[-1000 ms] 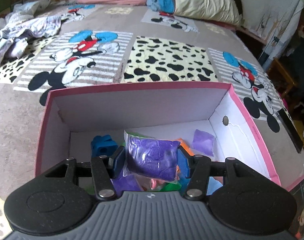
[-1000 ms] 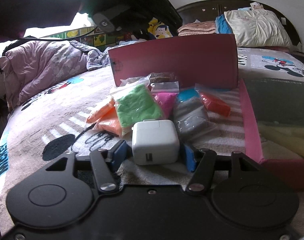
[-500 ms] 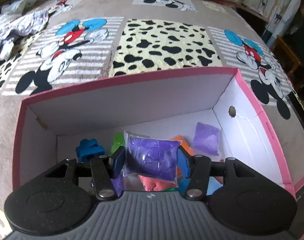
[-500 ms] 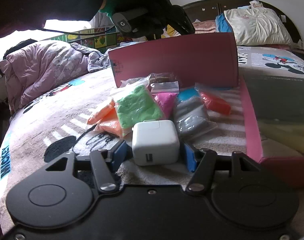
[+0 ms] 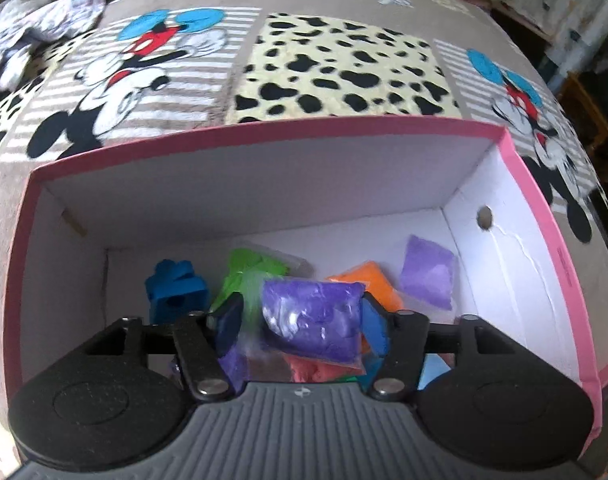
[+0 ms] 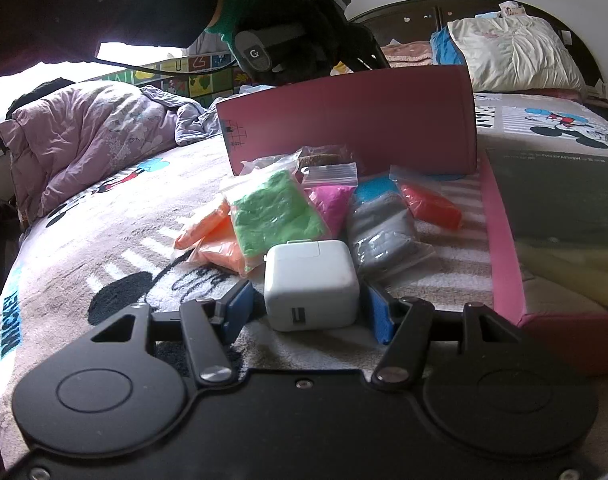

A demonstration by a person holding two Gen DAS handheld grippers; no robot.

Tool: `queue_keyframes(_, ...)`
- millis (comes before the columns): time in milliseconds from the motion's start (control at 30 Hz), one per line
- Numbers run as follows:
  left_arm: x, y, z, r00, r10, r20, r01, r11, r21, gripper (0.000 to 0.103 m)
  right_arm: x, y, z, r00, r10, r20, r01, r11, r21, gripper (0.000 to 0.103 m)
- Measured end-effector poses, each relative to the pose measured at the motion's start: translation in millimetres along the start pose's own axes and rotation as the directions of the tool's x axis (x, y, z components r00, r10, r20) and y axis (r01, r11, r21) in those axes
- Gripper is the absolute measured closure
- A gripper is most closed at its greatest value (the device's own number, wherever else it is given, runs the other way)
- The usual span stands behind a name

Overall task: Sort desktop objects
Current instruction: 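Carry the purple bag into the pink shoebox with the left tool and open it, then withdraw the open left tool up out of the pink shoebox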

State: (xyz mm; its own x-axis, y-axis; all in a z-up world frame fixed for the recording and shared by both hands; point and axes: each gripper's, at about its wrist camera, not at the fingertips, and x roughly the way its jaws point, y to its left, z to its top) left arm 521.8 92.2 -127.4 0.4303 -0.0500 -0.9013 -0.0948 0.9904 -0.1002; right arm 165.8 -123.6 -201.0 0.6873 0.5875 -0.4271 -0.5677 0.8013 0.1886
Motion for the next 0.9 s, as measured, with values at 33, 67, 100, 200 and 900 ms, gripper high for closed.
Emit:
queue_keyframes(33,-1.2,0.0,-0.6,1.0,-0.002,0.003,0.002,1.0,0.0,0.036,0.0,-0.1,-0.1,1.0,0.0,0.0,0.0,1.0,0.0,0.043)
queue_keyframes(67,-2.4,0.1,-1.3,1.0,-0.005,0.006,0.005,1.0,0.0,0.035,-0.1,-0.2,-0.2,1.0,0.0,0.001,0.0,1.0,0.0,0.043)
queue_keyframes(100,-3.6,0.1,-1.9,1.0,-0.007,0.009,0.007,1.0,0.0,0.035,-0.2,-0.3,-0.4,1.0,-0.001,0.002,0.001,1.0,0.0,0.043)
queue_keyframes(200,-7.3,0.3,-3.8,1.0,-0.015,0.018,0.015,1.0,0.001,0.035,0.0,0.2,-0.5,1.0,-0.003,0.002,0.003,1.0,-0.005,0.043)
queue_keyframes(900,-90.5,-23.4,-56.0,0.976,0.012,0.217,-0.031,0.996,0.088,0.035,1.1,1.6,0.9,1.0,-0.014,-0.007,0.014,1.0,-0.017,0.043)
